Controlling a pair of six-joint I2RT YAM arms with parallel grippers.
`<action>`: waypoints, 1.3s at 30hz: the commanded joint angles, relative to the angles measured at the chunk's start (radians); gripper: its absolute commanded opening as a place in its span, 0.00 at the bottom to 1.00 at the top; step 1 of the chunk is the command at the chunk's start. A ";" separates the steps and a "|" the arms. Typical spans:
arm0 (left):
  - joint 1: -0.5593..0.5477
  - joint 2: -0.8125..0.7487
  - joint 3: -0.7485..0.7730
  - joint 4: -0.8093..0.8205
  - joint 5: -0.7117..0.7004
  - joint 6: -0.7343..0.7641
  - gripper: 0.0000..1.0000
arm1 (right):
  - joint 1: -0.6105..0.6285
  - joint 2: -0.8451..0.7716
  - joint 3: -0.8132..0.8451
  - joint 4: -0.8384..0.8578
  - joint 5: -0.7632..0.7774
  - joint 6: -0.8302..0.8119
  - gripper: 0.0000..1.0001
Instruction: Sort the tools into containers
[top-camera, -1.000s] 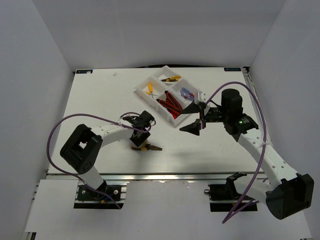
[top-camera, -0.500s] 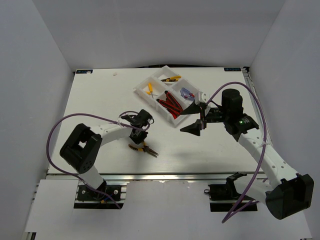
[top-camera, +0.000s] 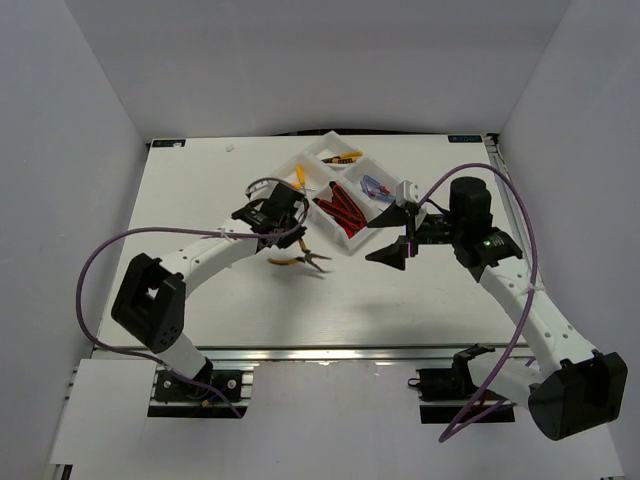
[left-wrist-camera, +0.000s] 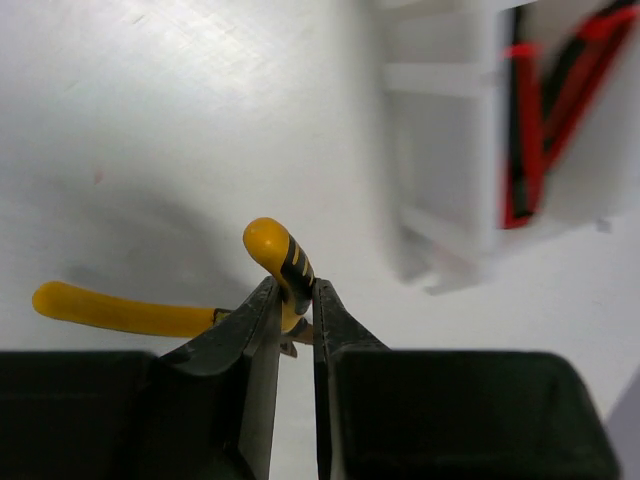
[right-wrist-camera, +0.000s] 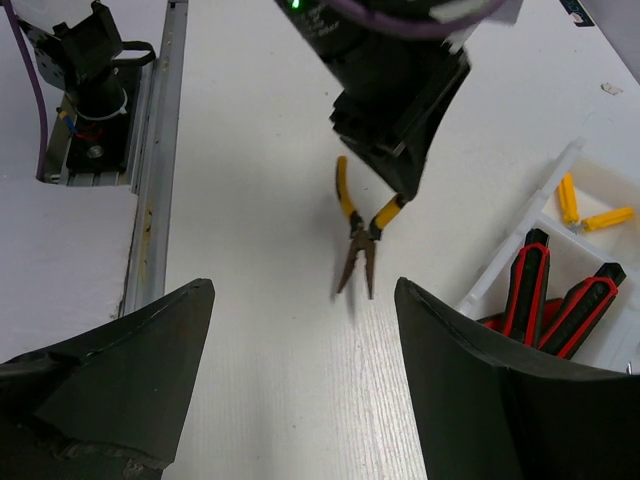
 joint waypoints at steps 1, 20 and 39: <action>0.021 -0.092 0.093 0.140 0.020 0.128 0.00 | -0.018 -0.026 0.051 -0.020 -0.017 -0.019 0.80; 0.241 0.485 0.824 0.791 0.603 0.322 0.00 | -0.090 -0.015 0.067 -0.045 -0.039 -0.022 0.79; 0.301 0.786 0.937 1.010 0.674 0.239 0.00 | -0.121 0.020 0.064 -0.042 -0.046 -0.025 0.78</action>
